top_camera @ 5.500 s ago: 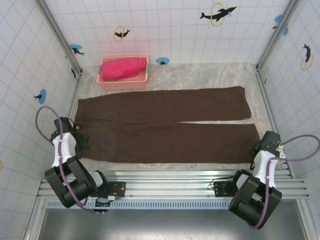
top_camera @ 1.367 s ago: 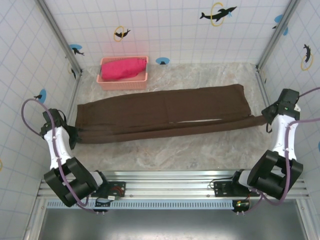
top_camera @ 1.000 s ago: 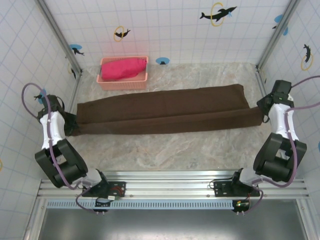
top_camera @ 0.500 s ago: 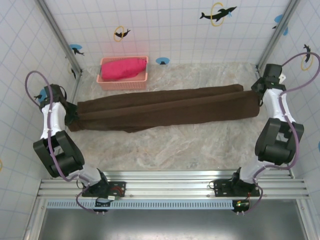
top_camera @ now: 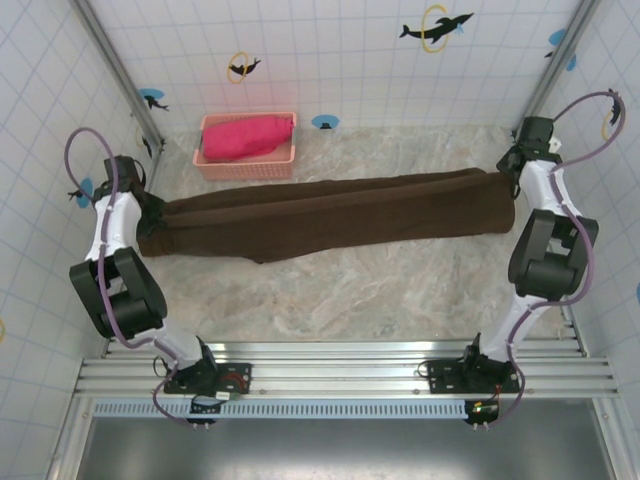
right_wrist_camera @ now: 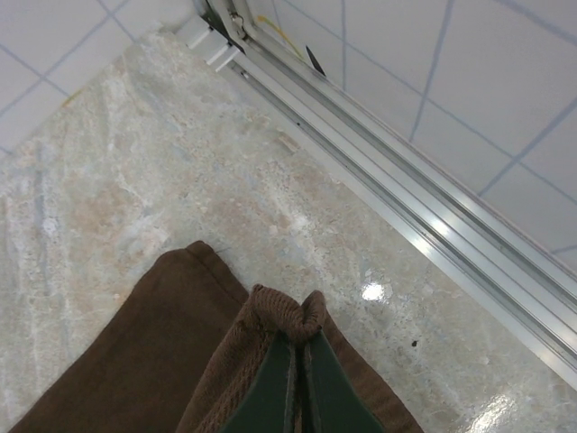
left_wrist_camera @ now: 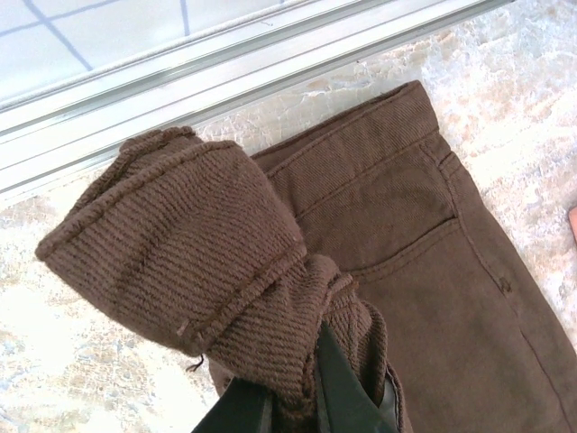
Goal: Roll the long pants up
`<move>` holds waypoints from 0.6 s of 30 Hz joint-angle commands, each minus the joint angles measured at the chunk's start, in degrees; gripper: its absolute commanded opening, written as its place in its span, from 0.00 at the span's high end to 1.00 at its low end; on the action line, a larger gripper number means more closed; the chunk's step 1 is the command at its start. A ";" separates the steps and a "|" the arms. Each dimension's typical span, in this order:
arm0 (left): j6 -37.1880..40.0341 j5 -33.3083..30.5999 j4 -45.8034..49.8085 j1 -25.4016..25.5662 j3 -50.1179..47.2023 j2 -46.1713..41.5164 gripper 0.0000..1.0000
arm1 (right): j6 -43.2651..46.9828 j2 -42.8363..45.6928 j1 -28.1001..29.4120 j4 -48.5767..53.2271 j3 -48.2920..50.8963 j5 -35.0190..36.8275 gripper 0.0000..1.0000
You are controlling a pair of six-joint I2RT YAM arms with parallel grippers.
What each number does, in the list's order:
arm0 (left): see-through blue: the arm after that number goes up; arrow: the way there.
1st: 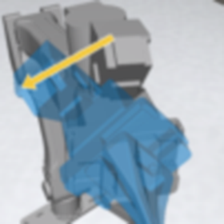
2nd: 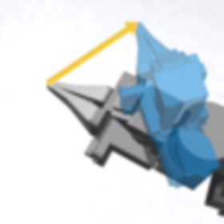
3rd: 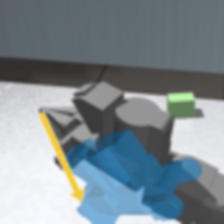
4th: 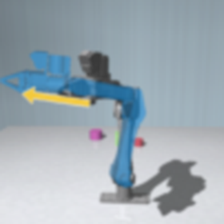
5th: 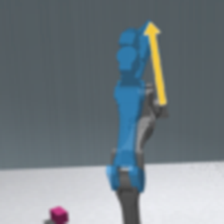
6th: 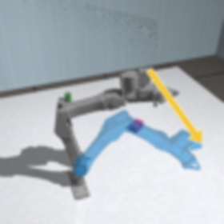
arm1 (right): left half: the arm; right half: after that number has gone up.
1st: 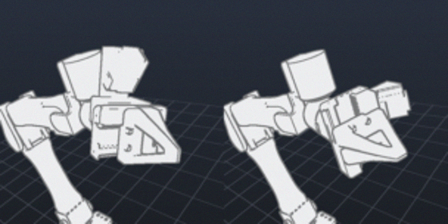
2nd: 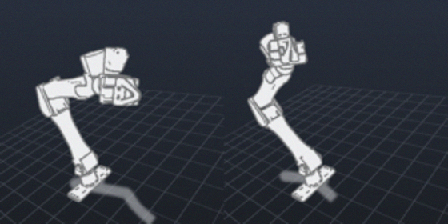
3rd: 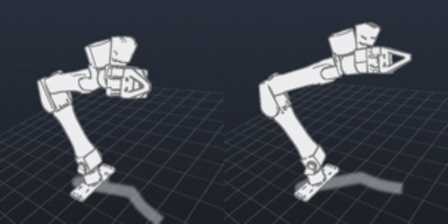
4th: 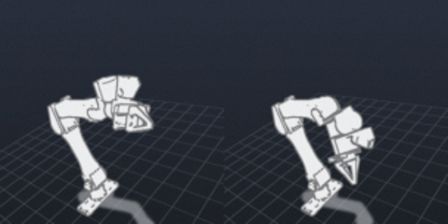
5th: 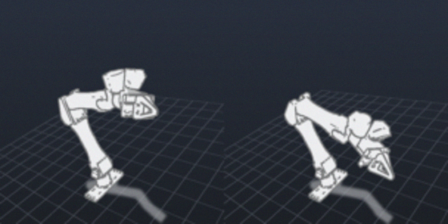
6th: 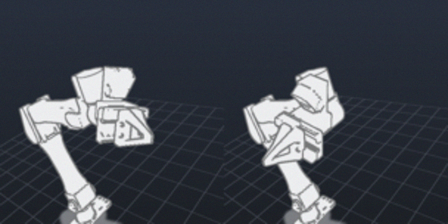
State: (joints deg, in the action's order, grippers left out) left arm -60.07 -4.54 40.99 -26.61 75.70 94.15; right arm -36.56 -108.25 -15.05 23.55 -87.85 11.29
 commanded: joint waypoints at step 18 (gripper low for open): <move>-2.75 -9.96 -5.89 1.81 6.98 8.01 1.00 | -0.05 -11.90 -0.12 -6.19 -8.99 7.27 1.00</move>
State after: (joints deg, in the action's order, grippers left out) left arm -61.78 -7.09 38.70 -23.90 80.18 100.88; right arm -36.53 -118.26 -14.04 22.33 -93.54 12.19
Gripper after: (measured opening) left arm 0.088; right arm 0.066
